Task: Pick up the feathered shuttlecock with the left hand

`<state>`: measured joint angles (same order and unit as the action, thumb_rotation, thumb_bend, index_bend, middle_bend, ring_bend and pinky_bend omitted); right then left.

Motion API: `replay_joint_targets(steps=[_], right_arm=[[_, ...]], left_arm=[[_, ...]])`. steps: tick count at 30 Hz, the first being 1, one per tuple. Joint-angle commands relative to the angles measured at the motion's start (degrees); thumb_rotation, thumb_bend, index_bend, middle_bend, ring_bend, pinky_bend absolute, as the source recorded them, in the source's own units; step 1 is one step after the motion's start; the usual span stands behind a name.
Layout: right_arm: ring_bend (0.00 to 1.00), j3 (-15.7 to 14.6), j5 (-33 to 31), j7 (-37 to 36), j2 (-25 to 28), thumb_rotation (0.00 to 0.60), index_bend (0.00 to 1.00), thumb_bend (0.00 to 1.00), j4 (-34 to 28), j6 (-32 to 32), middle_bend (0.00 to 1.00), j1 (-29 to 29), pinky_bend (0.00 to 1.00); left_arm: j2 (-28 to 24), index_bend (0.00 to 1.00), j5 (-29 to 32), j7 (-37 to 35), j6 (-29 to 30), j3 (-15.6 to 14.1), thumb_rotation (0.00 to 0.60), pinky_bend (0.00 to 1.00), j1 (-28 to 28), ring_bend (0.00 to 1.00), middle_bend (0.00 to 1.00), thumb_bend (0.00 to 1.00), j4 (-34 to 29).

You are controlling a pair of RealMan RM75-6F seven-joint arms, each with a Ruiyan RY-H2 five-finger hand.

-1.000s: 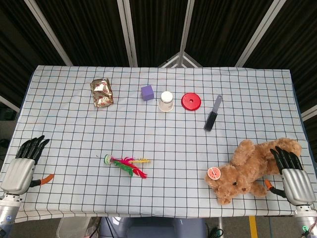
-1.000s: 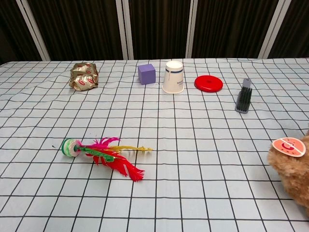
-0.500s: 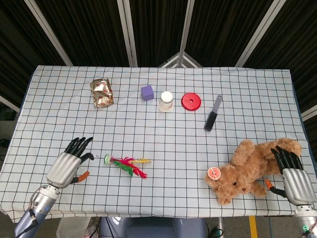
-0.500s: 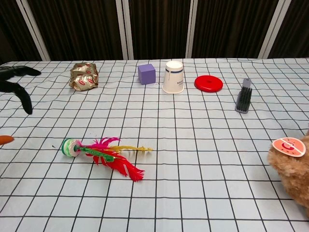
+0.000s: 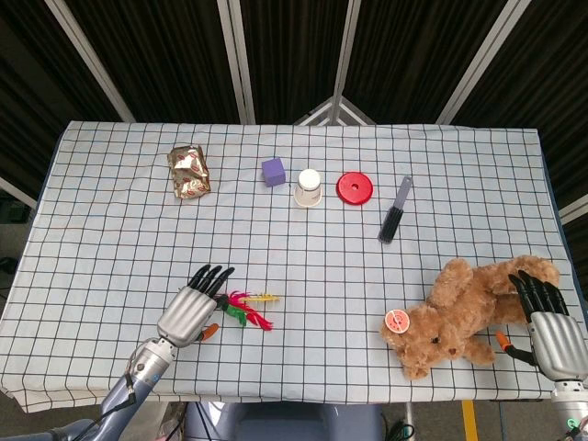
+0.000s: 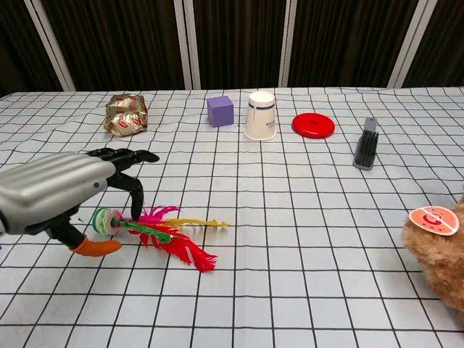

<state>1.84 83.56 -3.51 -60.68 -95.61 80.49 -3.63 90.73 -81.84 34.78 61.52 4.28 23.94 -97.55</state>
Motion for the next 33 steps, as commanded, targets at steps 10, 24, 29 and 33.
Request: replay_joint_targets(steps=[10, 24, 29, 33], right_arm=[[0.0, 0.1, 0.0, -0.7, 0.2, 0.6, 0.0, 0.34, 0.0, -0.2, 0.0, -0.1, 0.0], [0.0, 0.0, 0.1, -1.0, 0.2, 0.6, 0.0, 0.34, -0.1, -0.5, 0.0, -0.1, 0.0], [0.0, 0.0, 0.0, -0.9, 0.2, 0.6, 0.0, 0.34, -0.2, -0.6, 0.0, -0.1, 0.0], [0.0, 0.0, -0.2, -1.1, 0.4, 0.6, 0.0, 0.34, -0.3, -0.7, 0.0, -0.1, 0.0]], left_arm=[[7.3, 0.52, 2.8, 2.2, -0.2, 1.1, 0.6, 0.0, 3.2, 0.0, 0.05, 0.46, 4.7], [8.2, 0.59, 2.1, -0.8, 2.0, -0.2, 0.6, 0.0, 3.4, 0.0, 0.09, 0.61, 6.2], [7.1, 0.59, 1.9, -1.4, 3.1, 0.0, 0.6, 0.0, 3.3, 0.0, 0.09, 0.61, 5.2], [4.5, 0.59, 1.1, -3.0, 4.9, 0.8, 0.6, 0.0, 3.1, 0.0, 0.09, 0.61, 3.0]])
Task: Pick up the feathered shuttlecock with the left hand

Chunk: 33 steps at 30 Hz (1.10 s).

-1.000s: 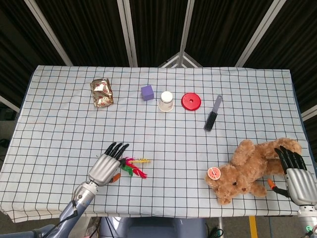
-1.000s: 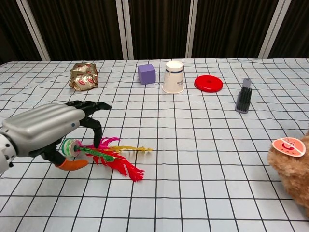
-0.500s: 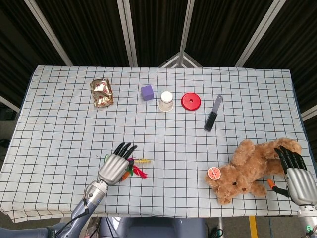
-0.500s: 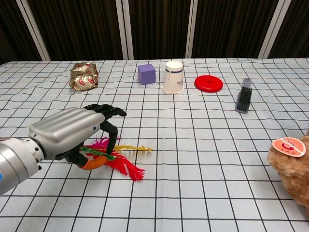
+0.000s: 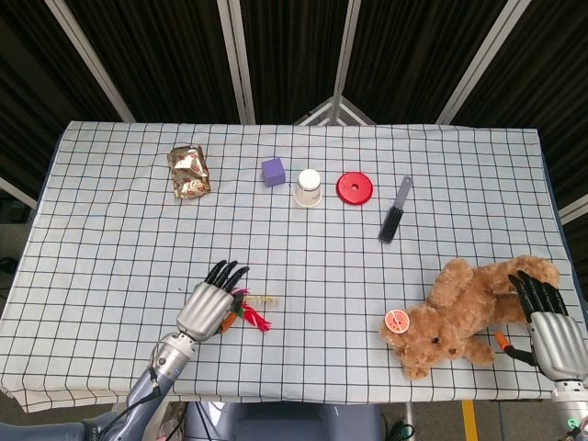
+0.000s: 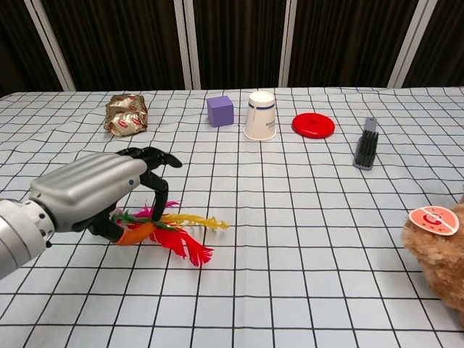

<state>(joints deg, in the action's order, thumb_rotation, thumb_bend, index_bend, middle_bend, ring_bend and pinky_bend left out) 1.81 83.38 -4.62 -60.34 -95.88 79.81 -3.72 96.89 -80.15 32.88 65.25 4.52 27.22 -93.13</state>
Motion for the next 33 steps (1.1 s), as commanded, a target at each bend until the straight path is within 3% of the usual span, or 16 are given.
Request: replay_joint_targets(steps=[1, 7, 12, 33], right_arm=[[0.0, 0.0, 0.0, 0.0, 0.1, 0.6, 0.0, 0.34, 0.0, 0.0, 0.0, 0.0, 0.0], [0.0, 0.0, -0.1, 0.1, 0.1, 0.6, 0.0, 0.34, -0.2, -0.2, 0.0, 0.0, 0.0], [0.0, -0.2, -0.1, 0.5, 0.0, 0.6, 0.0, 0.34, -0.4, -0.4, 0.0, -0.1, 0.0], [0.0, -0.1, -0.6, 0.5, 0.1, 0.6, 0.0, 0.34, -0.7, -0.9, 0.0, -0.2, 0.0]], left_arm=[[-2.3, 0.59, -0.8, -1.5, 1.7, 0.8, 0.6, 0.0, -0.3, 0.0, 0.09, 0.61, -2.0], [-8.4, 0.59, -2.0, -6.1, 5.1, 1.7, 0.6, 0.0, -1.8, 0.0, 0.09, 0.61, -5.9], [-11.7, 0.59, -3.2, -10.3, 7.0, 1.7, 0.6, 0.0, -2.9, 0.0, 0.09, 0.61, -5.6], [-13.1, 0.59, -2.4, -14.1, 7.5, 0.8, 0.6, 0.0, -3.6, 0.0, 0.09, 0.61, -2.7]])
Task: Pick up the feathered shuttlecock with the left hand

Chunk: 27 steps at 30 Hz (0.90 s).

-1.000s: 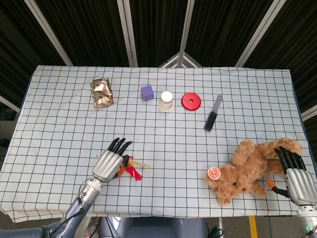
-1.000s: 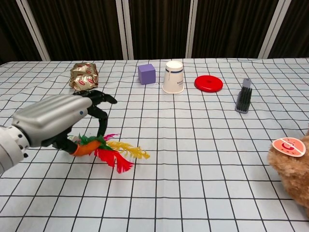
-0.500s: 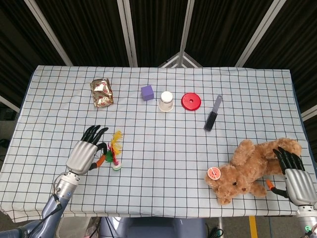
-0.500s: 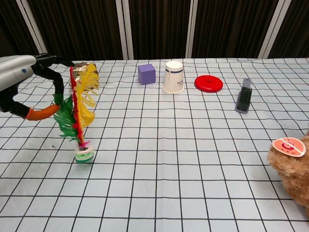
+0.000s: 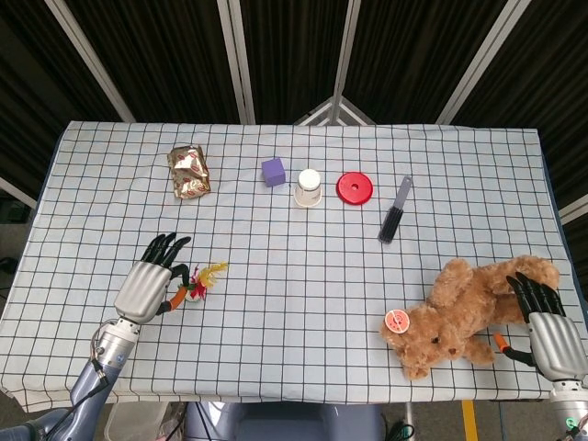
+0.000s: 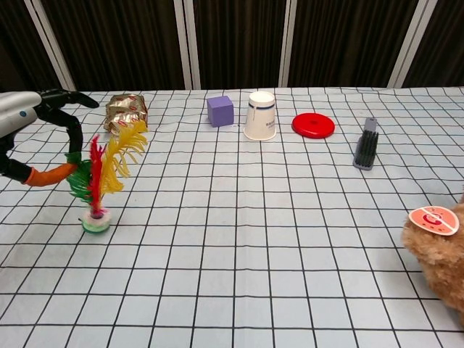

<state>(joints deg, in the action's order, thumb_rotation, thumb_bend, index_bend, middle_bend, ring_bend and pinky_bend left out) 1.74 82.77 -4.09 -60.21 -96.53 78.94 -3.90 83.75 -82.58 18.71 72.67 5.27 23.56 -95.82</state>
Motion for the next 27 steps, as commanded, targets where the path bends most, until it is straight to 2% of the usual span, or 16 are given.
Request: replay_joint_targets(steps=[1, 12, 17, 20, 23, 25, 27], right_arm=[[0.0, 0.0, 0.0, 0.0, 0.0, 0.6, 0.0, 0.34, 0.0, 0.0, 0.0, 0.0, 0.0], [0.0, 0.0, -0.1, 0.0, 0.1, 0.6, 0.0, 0.34, -0.1, -0.2, 0.0, 0.0, 0.0], [0.0, 0.0, -0.2, 0.0, 0.1, 0.6, 0.0, 0.34, -0.2, -0.3, 0.0, -0.1, 0.0], [0.0, 0.0, -0.3, 0.1, 0.1, 0.6, 0.0, 0.34, -0.2, -0.2, 0.0, 0.0, 0.0], [0.0, 0.0, -0.5, -0.1, 0.1, 0.6, 0.0, 0.34, -0.2, -0.4, 0.0, 0.0, 0.0], [0.0, 0.1, -0.5, -0.3, 0.2, 0.6, 0.0, 0.34, -0.1, -0.3, 0.0, 0.0, 0.0], [0.0, 0.0, -0.6, -0.4, 0.2, 0.6, 0.0, 0.34, -0.1, -0.4, 0.0, 0.0, 0.0]], left_arm=[[0.0, 0.59, 0.0, 0.1, 0.1, 0.0, 0.6, 0.0, 0.0, 0.0, 0.09, 0.61, 0.1], [0.1, 0.58, 0.6, -0.5, -0.2, -0.5, 0.6, 0.0, -0.2, 0.0, 0.09, 0.61, 0.7], [-0.2, 0.52, 0.6, -1.2, -0.4, -1.0, 0.6, 0.0, -0.4, 0.0, 0.06, 0.51, 0.9], [-0.6, 0.44, 0.3, -2.0, -0.2, -1.3, 0.6, 0.0, -0.6, 0.0, 0.03, 0.4, 0.4], [-1.9, 0.26, -0.6, -3.1, 0.8, -2.1, 0.6, 0.0, -1.5, 0.0, 0.0, 0.28, -1.2], [-3.2, 0.17, -1.8, -4.1, 2.0, -2.7, 0.6, 0.0, -2.2, 0.0, 0.0, 0.25, -2.5], [-4.7, 0.12, -3.0, -5.6, 3.7, -3.1, 0.6, 0.0, -3.2, 0.0, 0.0, 0.23, -3.9]])
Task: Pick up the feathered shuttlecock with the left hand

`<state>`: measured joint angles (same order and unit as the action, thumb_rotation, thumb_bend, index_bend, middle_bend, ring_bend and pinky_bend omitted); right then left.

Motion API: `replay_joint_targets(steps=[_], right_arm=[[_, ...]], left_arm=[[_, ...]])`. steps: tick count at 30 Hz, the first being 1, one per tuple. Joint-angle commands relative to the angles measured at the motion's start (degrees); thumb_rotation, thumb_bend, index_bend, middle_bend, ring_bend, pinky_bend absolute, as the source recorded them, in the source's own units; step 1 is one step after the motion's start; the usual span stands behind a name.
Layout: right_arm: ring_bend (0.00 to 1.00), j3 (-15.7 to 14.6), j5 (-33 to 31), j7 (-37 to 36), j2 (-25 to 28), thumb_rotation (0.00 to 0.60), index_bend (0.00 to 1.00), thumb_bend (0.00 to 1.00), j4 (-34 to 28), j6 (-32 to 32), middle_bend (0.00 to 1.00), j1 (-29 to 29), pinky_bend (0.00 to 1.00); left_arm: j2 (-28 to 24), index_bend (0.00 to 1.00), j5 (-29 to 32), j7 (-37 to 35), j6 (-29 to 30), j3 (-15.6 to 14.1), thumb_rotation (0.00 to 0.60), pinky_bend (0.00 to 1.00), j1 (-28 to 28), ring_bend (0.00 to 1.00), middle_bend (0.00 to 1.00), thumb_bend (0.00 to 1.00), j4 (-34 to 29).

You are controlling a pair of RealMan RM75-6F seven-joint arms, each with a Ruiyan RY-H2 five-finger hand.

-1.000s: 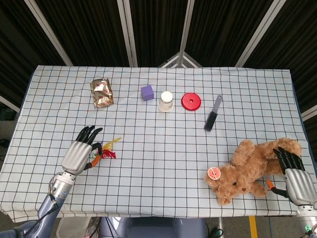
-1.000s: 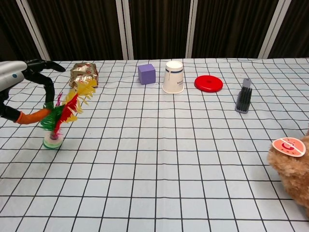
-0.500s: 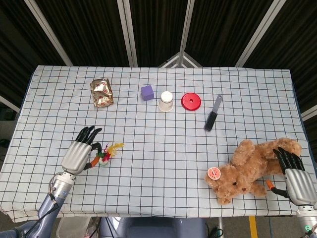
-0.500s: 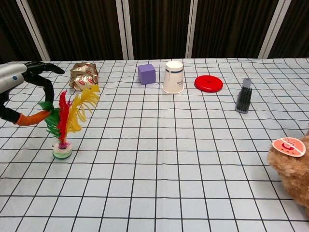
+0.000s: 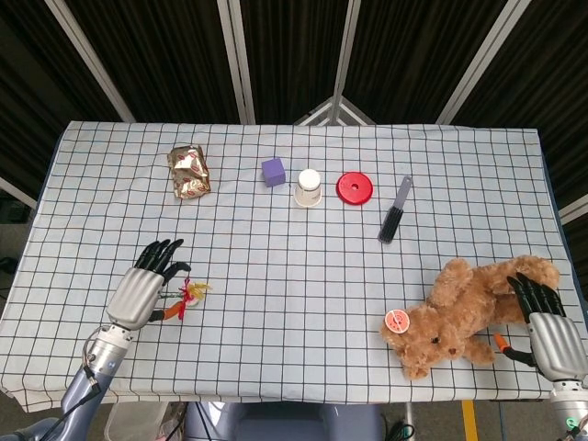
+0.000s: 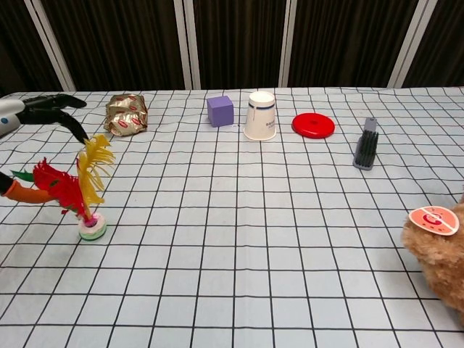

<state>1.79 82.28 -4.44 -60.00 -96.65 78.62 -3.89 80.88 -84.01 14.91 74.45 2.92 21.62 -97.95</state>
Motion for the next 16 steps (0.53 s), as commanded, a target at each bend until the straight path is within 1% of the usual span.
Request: replay_joint_targets(steps=[1, 7, 9, 10, 11, 13, 16], right_arm=[[0.0, 0.0, -0.1, -0.2, 0.0, 0.6, 0.0, 0.34, -0.1, -0.1, 0.0, 0.0, 0.0], [0.0, 0.0, -0.1, -0.1, 0.1, 0.6, 0.0, 0.34, -0.2, 0.0, 0.0, 0.1, 0.0], [0.0, 0.0, -0.1, 0.2, 0.1, 0.6, 0.0, 0.34, -0.2, 0.1, 0.0, 0.1, 0.0], [0.0, 0.0, -0.1, 0.3, 0.1, 0.6, 0.0, 0.34, -0.2, 0.2, 0.0, 0.2, 0.0], [0.0, -0.1, 0.0, 0.4, 0.1, 0.6, 0.0, 0.34, -0.2, 0.2, 0.0, 0.2, 0.0], [0.0, 0.0, -0.1, 0.6, 0.0, 0.6, 0.0, 0.34, -0.1, 0.1, 0.0, 0.1, 0.0], [0.0, 0.0, -0.4, 0.9, -0.1, 0.6, 0.0, 0.34, -0.1, 0.0, 0.0, 0.1, 0.0]], left_arm=[[-2.4, 0.1, -1.9, -2.4, 2.5, -0.9, 0.6, 0.0, -1.6, 0.0, 0.0, 0.22, -2.3], [-8.7, 0.04, -3.9, -5.4, 7.0, -2.4, 0.6, 0.0, -5.0, 0.0, 0.0, 0.17, -5.4], [-10.7, 0.02, -4.2, -6.0, 8.4, -3.0, 0.6, 0.0, -6.2, 0.0, 0.0, 0.13, -5.7], [-11.8, 0.01, -4.3, -6.2, 9.2, -3.3, 0.6, 0.0, -7.0, 0.0, 0.0, 0.09, -5.7], [-12.9, 0.0, -3.9, -6.2, 10.0, -3.8, 0.6, 0.0, -8.0, 0.0, 0.0, 0.05, -5.5], [-14.6, 0.0, -3.1, -5.9, 10.7, -4.8, 0.6, 0.0, -9.6, 0.0, 0.0, 0.01, -5.2], [-16.9, 0.0, -1.2, -5.8, 10.7, -6.9, 0.6, 0.0, -11.9, 0.0, 0.0, 0.0, -4.3]])
